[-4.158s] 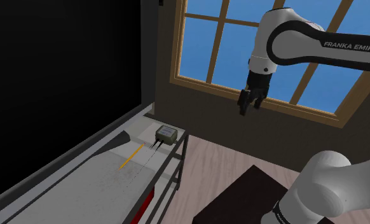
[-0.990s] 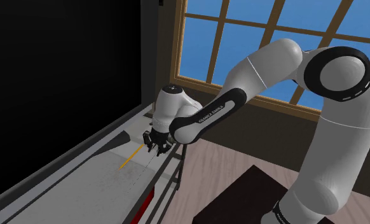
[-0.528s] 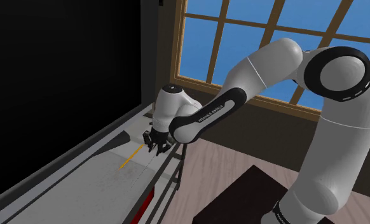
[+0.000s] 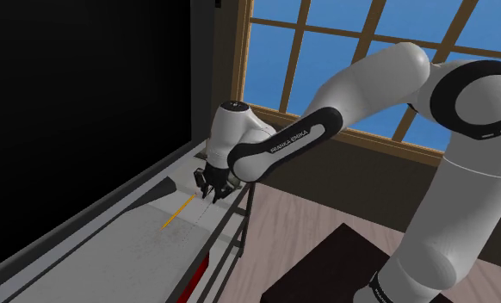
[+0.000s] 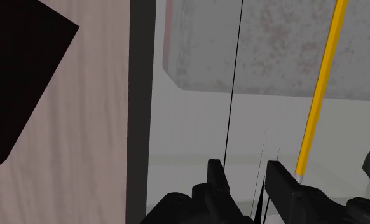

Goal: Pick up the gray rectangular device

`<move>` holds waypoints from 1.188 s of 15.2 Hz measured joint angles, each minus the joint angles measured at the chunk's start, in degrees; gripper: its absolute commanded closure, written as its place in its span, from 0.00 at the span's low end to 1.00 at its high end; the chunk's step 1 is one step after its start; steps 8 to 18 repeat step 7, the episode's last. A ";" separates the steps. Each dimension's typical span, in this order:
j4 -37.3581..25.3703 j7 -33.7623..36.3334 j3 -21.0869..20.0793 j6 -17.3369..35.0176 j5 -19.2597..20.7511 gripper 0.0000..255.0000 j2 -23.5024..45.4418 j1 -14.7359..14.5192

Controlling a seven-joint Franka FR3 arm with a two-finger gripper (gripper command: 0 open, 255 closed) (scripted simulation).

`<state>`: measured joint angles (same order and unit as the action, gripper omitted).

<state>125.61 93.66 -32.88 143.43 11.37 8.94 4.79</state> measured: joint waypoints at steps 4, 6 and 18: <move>-0.88 -1.79 -0.58 -2.59 -2.36 1.00 -2.19 0.53; -1.33 -2.60 -0.79 -3.89 -3.48 1.00 -3.26 0.73; -1.60 -2.67 -0.85 -4.32 -3.68 1.00 -3.47 0.72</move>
